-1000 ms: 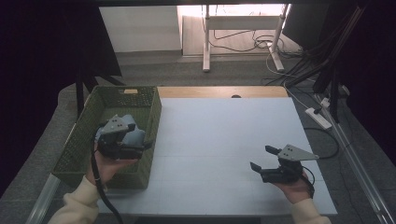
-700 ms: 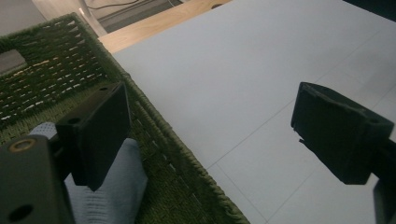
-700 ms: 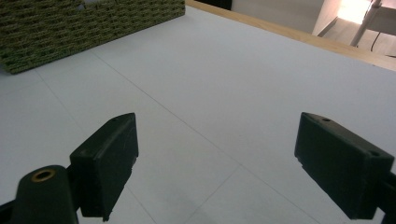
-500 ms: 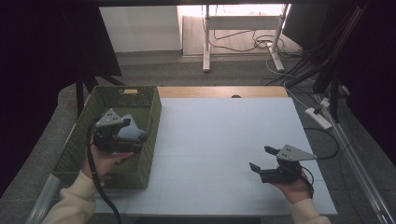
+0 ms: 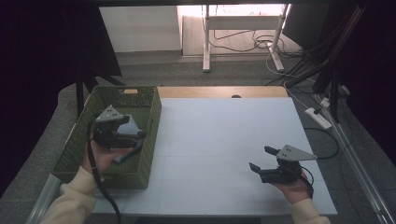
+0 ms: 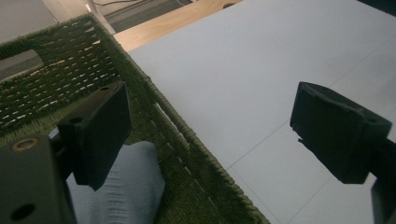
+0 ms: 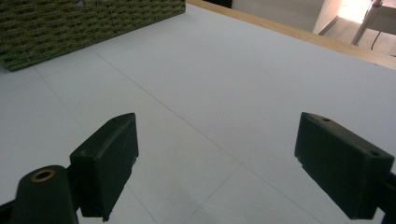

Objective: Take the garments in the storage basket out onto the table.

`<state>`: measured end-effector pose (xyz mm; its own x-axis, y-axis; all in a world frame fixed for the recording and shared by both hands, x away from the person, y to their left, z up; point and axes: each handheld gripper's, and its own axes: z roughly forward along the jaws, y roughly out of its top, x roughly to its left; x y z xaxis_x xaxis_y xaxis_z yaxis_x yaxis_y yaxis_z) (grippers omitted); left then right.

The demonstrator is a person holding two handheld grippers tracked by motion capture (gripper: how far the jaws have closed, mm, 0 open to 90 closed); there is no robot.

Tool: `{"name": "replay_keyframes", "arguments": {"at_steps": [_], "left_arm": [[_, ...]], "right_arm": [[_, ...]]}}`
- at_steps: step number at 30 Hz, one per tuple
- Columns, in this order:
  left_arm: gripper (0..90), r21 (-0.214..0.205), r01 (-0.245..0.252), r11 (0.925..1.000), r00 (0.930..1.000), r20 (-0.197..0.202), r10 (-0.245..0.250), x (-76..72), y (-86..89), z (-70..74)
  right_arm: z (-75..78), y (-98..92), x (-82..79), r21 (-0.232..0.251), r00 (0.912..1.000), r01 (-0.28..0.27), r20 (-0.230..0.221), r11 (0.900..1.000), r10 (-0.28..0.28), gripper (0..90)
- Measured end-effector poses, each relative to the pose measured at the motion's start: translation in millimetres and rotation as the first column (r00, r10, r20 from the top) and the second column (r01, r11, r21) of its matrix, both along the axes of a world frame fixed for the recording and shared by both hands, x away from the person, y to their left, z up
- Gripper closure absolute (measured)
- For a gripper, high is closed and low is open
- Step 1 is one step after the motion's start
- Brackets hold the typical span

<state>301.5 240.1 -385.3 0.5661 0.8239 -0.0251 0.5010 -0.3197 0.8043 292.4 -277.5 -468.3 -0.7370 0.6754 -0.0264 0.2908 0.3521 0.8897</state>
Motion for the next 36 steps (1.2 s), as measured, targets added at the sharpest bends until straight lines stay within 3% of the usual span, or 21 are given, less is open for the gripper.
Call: {"name": "replay_keyframes", "arguments": {"at_steps": [7, 11, 28, 36], "left_arm": [[13.5, 0.030, -0.028, 0.9992, 0.9996, -0.006, 0.028, 6.9, 9.2, 0.5], [13.4, 0.041, -0.035, 0.9986, 0.9993, -0.014, 0.036, 10.4, 12.3, -0.9], [13.4, 0.031, -0.080, 0.9963, 0.9967, -0.007, 0.081, 21.8, 36.2, -6.6], [13.2, 0.037, -0.099, 0.9944, 0.9947, -0.025, 0.100, 30.4, 43.9, -10.4]], "right_arm": [[-1.0, 0.6, 0.7, -0.011, 1.0000, -0.005, -0.003, 0.9999, 0.005, 13.8], [0.9, 1.5, -0.3, 0.006, 0.9999, -0.010, -0.005, 0.9999, 0.010, 13.9], [-1.9, 3.0, -0.1, -0.008, 0.9999, -0.009, -0.006, 0.9999, 0.009, 13.9], [-3.5, 3.2, 0.6, -0.019, 0.9999, -0.010, -0.012, 0.9998, 0.010, 13.9]]}}
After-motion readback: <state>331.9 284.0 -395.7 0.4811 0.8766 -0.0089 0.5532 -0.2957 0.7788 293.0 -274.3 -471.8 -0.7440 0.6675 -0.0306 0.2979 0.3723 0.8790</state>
